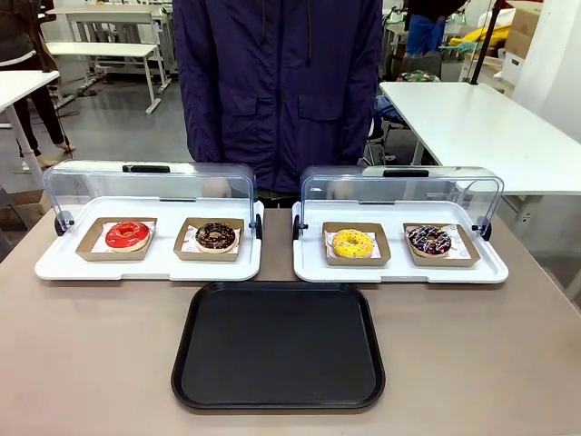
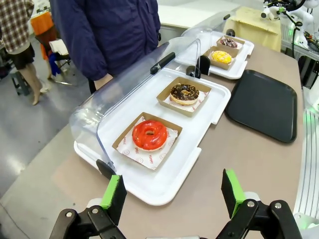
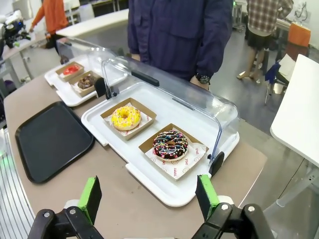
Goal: Move the third donut from the left to the tray.
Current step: Pick up the Paper togo box containing the Donut indicated by the person and place it on the Handle tray.
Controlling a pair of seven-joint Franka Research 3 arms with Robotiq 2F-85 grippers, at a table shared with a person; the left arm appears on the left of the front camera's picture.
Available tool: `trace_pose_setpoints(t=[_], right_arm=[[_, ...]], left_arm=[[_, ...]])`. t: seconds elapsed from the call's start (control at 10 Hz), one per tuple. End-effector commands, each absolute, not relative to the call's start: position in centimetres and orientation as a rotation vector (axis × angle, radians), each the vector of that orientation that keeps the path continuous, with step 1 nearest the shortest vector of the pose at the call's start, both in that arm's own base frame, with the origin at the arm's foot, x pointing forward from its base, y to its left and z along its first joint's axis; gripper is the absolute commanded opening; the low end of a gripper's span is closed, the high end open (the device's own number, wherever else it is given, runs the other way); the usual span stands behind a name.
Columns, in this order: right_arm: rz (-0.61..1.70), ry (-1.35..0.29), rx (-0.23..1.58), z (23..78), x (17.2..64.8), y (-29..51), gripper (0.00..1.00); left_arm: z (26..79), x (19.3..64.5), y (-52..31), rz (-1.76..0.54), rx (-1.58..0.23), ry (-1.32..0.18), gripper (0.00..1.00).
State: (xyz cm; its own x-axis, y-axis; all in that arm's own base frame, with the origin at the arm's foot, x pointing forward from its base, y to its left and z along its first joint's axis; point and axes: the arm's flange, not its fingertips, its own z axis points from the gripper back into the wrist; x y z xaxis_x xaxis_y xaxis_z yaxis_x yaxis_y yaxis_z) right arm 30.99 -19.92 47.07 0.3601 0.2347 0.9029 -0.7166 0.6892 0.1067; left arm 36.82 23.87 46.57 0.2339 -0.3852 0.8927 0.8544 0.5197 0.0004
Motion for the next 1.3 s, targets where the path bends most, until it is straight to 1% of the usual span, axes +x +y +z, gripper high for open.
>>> trace_pose_setpoints(t=[0.0, 1.2], right_arm=[[0.675, -1.062, 0.542, 47.10, 31.29, -20.19, 1.00], [0.675, -1.062, 0.542, 47.10, 31.29, -20.19, 1.00]], left_arm=[[46.62, 36.62, 23.95, -0.926, -0.563, -0.997, 1.00], [46.62, 36.62, 23.95, -0.926, -0.563, -0.997, 1.00]])
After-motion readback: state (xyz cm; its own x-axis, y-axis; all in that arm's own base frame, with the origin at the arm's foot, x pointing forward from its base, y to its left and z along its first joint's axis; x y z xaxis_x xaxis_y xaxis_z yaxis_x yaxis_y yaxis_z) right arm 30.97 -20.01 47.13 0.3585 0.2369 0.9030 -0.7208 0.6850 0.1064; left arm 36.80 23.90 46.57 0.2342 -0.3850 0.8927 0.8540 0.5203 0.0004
